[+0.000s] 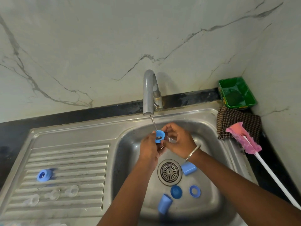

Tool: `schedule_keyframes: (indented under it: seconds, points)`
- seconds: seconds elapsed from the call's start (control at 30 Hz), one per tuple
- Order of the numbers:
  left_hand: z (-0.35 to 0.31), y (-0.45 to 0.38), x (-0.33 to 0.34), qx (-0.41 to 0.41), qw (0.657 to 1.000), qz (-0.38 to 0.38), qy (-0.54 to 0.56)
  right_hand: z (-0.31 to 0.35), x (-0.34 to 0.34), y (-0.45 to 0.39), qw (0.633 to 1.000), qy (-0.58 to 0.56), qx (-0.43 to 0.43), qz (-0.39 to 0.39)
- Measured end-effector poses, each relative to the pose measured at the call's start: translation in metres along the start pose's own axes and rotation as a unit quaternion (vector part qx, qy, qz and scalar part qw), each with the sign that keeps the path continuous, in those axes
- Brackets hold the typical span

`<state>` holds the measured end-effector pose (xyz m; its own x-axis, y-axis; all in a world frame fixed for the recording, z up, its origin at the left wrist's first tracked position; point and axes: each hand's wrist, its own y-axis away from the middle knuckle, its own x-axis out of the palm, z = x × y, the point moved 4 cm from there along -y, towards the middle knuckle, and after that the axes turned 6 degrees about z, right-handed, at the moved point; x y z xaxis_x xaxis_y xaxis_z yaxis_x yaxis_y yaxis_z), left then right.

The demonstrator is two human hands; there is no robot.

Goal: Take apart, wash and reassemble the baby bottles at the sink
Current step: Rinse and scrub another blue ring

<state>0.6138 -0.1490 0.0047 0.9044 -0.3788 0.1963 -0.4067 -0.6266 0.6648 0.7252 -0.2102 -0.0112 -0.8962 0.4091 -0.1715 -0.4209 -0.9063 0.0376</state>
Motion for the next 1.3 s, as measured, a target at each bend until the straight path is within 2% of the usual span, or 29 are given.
schedule_keyframes:
  seconds: [0.1, 0.2, 0.27, 0.37, 0.43, 0.5, 0.57, 0.63, 0.7, 0.8, 0.83, 0.9, 1.0, 1.13, 1.23, 1.3]
  points:
    - [-0.005, -0.006, 0.002, 0.011, 0.999, -0.028, -0.029, 0.012, -0.009, -0.014, 0.999, 0.011, 0.023, -0.038]
    - [-0.008, -0.008, 0.003, 0.011, 0.998, -0.049, -0.027, 0.039, -0.017, -0.04, 0.986, 0.142, 0.011, -0.089]
    - [-0.008, -0.012, 0.005, 0.034, 0.995, -0.048, -0.083, 0.064, -0.017, -0.061, 0.967, 0.245, -0.03, -0.066]
    - [-0.014, -0.016, -0.001, 0.106, 0.965, -0.053, -0.233, 0.077, -0.01, -0.089, 0.917, 0.398, 0.016, -0.004]
    - [-0.021, -0.015, -0.006, 0.149, 0.934, -0.059, -0.318, 0.074, -0.005, -0.099, 0.903, 0.428, 0.038, -0.006]
    - [-0.025, -0.011, -0.007, 0.179, 0.904, -0.053, -0.385, 0.069, -0.003, -0.104, 0.899, 0.437, 0.022, -0.026]
    - [-0.026, -0.007, -0.005, 0.203, 0.865, -0.049, -0.456, 0.06, -0.009, -0.103, 0.907, 0.418, 0.0, -0.05]
    - [-0.022, -0.002, -0.007, 0.211, 0.831, -0.059, -0.512, 0.054, -0.016, -0.096, 0.934, 0.349, -0.009, -0.077]
    - [-0.018, 0.009, -0.011, 0.203, 0.841, -0.067, -0.497, 0.049, -0.016, -0.088, 0.952, 0.283, -0.007, -0.112]
    - [-0.009, 0.021, -0.021, 0.196, 0.879, -0.072, -0.429, 0.034, -0.008, -0.06, 0.968, 0.177, 0.045, -0.171]
    - [-0.004, 0.027, -0.025, 0.183, 0.891, -0.07, -0.41, 0.025, -0.002, -0.045, 0.974, 0.141, 0.074, -0.164]
    - [0.006, 0.033, -0.034, 0.161, 0.909, -0.07, -0.379, 0.0, 0.017, -0.014, 0.984, 0.045, 0.151, -0.086]
    - [0.021, 0.046, -0.047, 0.14, 0.913, -0.075, -0.376, -0.017, 0.047, 0.039, 0.961, -0.102, 0.251, 0.046]
    - [0.038, 0.059, -0.063, 0.161, 0.899, -0.047, -0.404, -0.016, 0.059, 0.072, 0.96, -0.148, 0.227, 0.072]
    - [0.045, 0.065, -0.073, 0.198, 0.87, -0.011, -0.451, -0.018, 0.059, 0.077, 0.967, -0.085, 0.225, 0.086]
    - [0.046, 0.068, -0.08, 0.2, 0.86, 0.013, -0.47, -0.012, 0.058, 0.079, 0.976, -0.045, 0.203, 0.065]
